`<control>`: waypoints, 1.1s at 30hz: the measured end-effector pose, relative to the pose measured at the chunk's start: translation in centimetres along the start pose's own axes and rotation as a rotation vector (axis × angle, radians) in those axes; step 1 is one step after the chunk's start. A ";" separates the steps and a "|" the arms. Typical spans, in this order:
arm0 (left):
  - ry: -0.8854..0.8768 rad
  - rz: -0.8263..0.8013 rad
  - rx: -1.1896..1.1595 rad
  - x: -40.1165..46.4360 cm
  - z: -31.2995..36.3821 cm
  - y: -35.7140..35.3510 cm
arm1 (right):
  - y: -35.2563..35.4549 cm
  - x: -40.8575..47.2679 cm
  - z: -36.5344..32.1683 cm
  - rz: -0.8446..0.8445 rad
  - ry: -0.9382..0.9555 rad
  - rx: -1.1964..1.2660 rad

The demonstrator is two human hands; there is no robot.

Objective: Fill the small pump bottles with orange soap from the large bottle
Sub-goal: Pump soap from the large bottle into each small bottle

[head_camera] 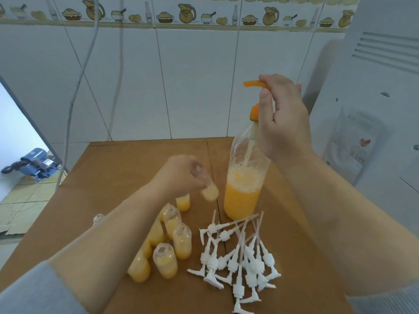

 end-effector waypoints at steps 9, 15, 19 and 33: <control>-0.019 0.207 -1.483 -0.1 3.0 4.1 | -0.1 0.2 0.0 -0.001 0.027 -0.050; -0.178 0.324 -0.885 0.5 4.9 6.0 | -0.2 0.1 -0.1 -0.002 0.057 -0.085; -0.223 0.354 -0.625 0.8 6.2 6.8 | -0.4 0.0 -0.1 -0.005 0.063 -0.100; -0.372 0.475 -0.278 0.2 8.8 8.9 | -0.7 -0.2 0.5 0.040 0.095 -0.071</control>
Point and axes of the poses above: each hand's wrist, its own x-axis towards the middle knuckle, its own y-axis out of the back of the hand, z = x × y, the point moved 6 cm from there along x, towards the middle knuckle, and after that the axes turned 6 degrees about x, right-handed, at the moved point
